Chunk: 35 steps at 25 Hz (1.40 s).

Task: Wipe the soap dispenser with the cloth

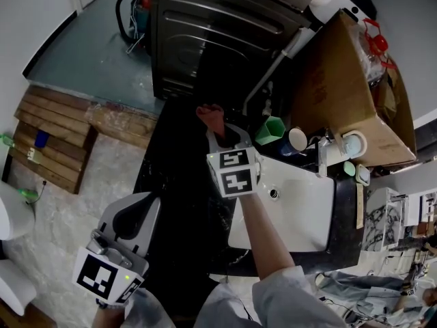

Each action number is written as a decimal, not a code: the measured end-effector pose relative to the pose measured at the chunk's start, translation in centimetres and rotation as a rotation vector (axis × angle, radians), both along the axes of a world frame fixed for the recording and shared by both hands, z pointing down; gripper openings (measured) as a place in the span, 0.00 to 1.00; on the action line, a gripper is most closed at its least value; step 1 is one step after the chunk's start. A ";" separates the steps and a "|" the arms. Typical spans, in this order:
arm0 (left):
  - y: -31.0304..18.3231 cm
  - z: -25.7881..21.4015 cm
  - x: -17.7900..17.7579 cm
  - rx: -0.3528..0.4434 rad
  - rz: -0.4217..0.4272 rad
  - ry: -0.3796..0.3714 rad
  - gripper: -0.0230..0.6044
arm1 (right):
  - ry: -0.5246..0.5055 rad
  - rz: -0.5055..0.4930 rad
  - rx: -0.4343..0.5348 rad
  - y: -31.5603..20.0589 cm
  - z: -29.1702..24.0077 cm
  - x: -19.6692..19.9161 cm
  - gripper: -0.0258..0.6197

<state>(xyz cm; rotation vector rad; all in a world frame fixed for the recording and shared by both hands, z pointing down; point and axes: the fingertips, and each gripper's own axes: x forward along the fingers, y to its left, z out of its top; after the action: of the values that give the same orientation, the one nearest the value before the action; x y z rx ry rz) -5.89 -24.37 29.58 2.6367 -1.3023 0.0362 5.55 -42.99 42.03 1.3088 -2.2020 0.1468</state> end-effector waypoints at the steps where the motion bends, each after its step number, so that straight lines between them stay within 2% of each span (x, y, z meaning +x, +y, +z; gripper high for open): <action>1: 0.0 0.0 -0.2 0.001 -0.003 -0.001 0.04 | 0.000 0.002 -0.007 0.2 0.3 0.1 0.16; 7: -0.1 -0.2 -0.2 0.006 0.001 0.003 0.04 | -0.009 0.038 -0.034 1.0 1.0 1.6 0.16; 18: 0.4 -0.3 0.6 0.012 0.036 0.009 0.04 | -0.026 0.191 -0.025 1.8 0.9 6.7 0.16; 21: 0.6 -0.4 0.8 0.017 0.049 0.010 0.04 | -0.047 0.236 -0.001 2.1 0.1 7.9 0.16; 25: 0.9 -0.6 0.9 0.020 0.070 0.012 0.04 | -0.157 0.295 0.041 3.2 -1.9 9.1 0.16; 35: 1.3 -2.3 1.7 0.061 0.142 0.025 0.04 | -0.287 0.357 0.209 8.5 -9.7 10.0 0.16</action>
<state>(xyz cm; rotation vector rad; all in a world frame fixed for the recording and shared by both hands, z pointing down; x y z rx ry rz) -4.15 -23.02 27.28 2.7673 -1.1235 -0.0156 15.60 -34.54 32.32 1.8962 -2.2391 0.2591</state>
